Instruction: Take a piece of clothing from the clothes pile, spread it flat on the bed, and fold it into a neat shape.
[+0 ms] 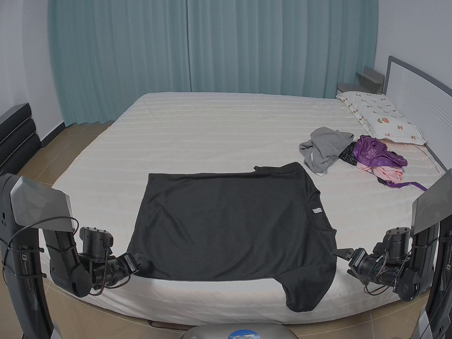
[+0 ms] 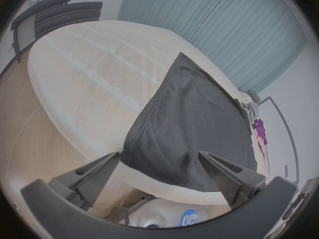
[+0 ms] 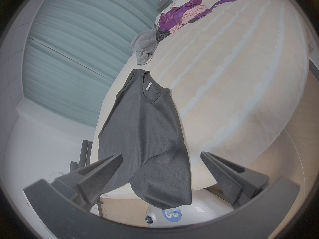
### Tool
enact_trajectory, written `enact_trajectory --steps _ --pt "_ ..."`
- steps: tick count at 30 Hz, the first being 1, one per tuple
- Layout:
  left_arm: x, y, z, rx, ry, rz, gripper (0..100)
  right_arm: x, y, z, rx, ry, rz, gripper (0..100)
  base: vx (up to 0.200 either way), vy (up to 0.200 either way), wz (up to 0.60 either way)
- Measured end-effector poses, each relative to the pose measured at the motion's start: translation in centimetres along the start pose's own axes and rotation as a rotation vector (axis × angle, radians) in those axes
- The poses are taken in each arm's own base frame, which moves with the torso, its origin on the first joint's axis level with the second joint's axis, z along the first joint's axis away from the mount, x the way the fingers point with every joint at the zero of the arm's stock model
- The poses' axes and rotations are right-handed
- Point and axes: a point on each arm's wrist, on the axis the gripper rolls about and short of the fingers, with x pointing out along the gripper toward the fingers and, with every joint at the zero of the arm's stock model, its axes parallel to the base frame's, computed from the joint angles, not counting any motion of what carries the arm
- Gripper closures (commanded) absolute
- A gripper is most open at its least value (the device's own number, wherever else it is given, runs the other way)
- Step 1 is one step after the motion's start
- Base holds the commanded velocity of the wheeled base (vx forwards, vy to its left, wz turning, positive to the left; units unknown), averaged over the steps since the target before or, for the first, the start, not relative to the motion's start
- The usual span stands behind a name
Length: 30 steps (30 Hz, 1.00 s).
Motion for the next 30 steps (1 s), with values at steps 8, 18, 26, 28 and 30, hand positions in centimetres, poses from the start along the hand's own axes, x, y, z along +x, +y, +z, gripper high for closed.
enact_trajectory --steps 8,18,26,28,30 --pt "0.5 -0.14 -0.06 0.005 0.001 0.001 100 0.02 0.04 0.01 0.001 0.0 0.003 0 0.0 0.0 0.0" --pt "0.19 0.35 -0.45 -0.028 0.012 0.022 100 0.04 0.05 0.04 -0.002 -0.002 0.003 0 0.0 0.0 0.0" --pt "-0.33 0.74 -0.61 -0.053 0.013 0.036 100 0.35 0.23 -0.51 -0.029 0.02 0.004 0 0.0 0.0 0.0" --pt "-0.39 0.77 -0.62 -0.057 0.013 0.037 100 0.49 0.24 -0.68 -0.052 0.027 0.004 0 0.0 0.0 0.0" --pt "-0.41 0.79 -0.61 -0.066 0.012 0.038 100 0.71 0.21 -0.87 -0.077 0.036 0.002 0 0.0 0.0 0.0"
